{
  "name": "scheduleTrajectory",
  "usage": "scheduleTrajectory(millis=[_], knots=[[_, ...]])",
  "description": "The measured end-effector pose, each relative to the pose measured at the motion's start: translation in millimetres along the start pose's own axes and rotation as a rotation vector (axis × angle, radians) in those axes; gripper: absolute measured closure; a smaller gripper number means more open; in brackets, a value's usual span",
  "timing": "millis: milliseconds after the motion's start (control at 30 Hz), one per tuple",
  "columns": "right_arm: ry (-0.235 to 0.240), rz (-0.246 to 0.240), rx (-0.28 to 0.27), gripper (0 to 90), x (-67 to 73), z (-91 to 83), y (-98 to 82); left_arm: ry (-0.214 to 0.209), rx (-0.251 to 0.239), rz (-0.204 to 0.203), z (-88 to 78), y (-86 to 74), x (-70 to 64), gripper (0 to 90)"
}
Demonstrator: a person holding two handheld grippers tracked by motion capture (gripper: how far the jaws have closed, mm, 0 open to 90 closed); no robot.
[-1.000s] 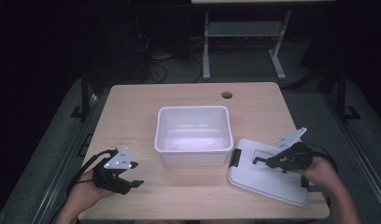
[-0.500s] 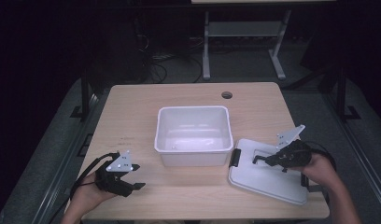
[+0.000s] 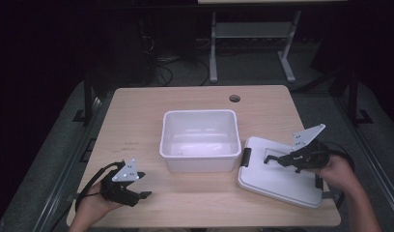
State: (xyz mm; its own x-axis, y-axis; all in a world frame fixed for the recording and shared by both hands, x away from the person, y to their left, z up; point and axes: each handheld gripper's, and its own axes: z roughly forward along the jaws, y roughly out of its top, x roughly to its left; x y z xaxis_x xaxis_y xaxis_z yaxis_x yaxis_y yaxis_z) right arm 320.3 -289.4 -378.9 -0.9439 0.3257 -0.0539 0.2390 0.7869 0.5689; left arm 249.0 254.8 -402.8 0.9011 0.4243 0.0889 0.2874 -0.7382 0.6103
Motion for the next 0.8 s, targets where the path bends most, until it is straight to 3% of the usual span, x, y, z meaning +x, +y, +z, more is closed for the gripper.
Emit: scheduleTrajectory(millis=[433,800], knots=[[-0.011,-0.039,-0.015,83.8,0.0,-23.4,15.0,0.008,0.003,0.007,6.7,-4.0,-9.0,32.7],[-0.037,-0.055,-0.003,83.9,1.2,-50.9,23.4,-0.009,0.007,0.007,14.3,-3.2,-10.7,31.9]])
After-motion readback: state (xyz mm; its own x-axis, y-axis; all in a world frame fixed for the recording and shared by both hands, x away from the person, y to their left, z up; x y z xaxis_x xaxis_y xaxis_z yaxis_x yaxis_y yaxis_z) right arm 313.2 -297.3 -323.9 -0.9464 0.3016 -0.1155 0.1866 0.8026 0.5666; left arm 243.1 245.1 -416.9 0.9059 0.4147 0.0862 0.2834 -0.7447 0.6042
